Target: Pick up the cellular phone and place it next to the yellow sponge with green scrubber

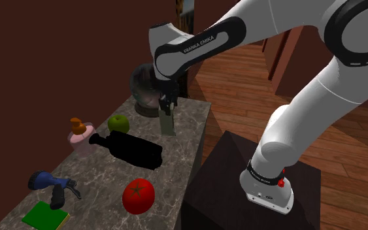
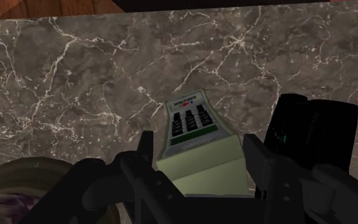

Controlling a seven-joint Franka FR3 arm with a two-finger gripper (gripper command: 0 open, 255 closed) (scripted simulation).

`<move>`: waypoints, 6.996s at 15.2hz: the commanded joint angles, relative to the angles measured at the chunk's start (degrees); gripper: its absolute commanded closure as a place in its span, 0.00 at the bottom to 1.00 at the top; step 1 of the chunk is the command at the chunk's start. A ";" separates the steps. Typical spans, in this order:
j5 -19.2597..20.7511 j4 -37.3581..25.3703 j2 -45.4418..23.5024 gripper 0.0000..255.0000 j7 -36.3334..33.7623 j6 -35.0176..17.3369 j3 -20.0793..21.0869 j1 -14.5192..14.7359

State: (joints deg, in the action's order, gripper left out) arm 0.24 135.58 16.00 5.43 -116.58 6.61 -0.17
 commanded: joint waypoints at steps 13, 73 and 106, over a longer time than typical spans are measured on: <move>-0.21 -8.44 2.91 1.00 0.56 11.31 -0.35 -0.03; 3.17 -40.50 -23.69 1.00 -34.97 18.32 20.04 14.23; 14.53 -53.48 -49.71 1.00 -49.71 8.12 20.61 27.26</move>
State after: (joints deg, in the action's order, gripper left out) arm 14.76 82.11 -33.72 -44.28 -108.44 27.21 27.08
